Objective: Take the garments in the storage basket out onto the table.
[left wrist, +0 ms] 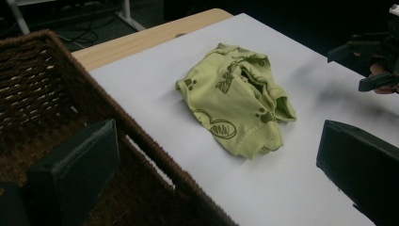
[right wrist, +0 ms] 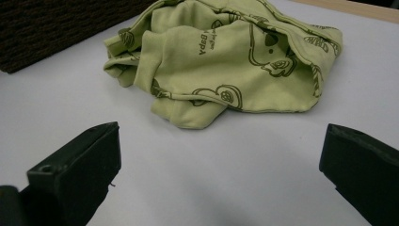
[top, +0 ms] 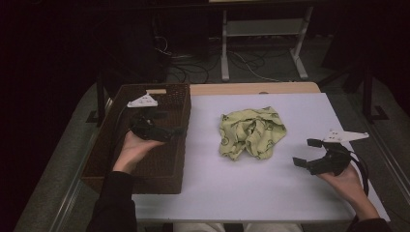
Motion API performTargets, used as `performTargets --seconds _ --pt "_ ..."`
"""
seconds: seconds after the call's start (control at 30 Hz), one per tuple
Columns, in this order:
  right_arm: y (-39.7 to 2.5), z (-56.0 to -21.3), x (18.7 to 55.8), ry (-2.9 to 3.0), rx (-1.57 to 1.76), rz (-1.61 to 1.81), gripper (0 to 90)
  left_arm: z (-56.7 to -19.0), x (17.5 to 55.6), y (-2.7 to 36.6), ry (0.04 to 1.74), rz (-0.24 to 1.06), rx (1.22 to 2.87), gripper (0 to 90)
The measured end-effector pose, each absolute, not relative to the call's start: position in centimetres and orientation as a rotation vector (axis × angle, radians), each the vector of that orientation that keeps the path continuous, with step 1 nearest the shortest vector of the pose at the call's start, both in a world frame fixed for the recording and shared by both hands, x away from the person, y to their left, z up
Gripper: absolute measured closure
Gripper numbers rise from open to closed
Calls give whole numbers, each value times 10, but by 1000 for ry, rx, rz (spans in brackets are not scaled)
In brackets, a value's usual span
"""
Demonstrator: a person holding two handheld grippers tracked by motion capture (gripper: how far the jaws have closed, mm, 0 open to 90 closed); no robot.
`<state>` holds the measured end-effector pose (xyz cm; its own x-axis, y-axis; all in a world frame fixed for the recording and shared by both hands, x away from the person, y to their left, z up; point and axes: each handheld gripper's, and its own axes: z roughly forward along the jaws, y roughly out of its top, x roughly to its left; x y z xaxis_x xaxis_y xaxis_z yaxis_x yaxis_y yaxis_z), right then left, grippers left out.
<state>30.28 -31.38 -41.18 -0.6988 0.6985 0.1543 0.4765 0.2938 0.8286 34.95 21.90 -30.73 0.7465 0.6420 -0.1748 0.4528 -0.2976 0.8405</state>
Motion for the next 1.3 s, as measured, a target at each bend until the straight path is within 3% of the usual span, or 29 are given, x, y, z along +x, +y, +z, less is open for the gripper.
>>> performTargets --seconds 0.87,1.3 --pt "-311 -413 303 2337 1079 1354 0 -328 295 288 941 285 1855 0" --pt "-310 -412 303 2340 1076 1353 0 -331 264 301 944 336 1824 0"
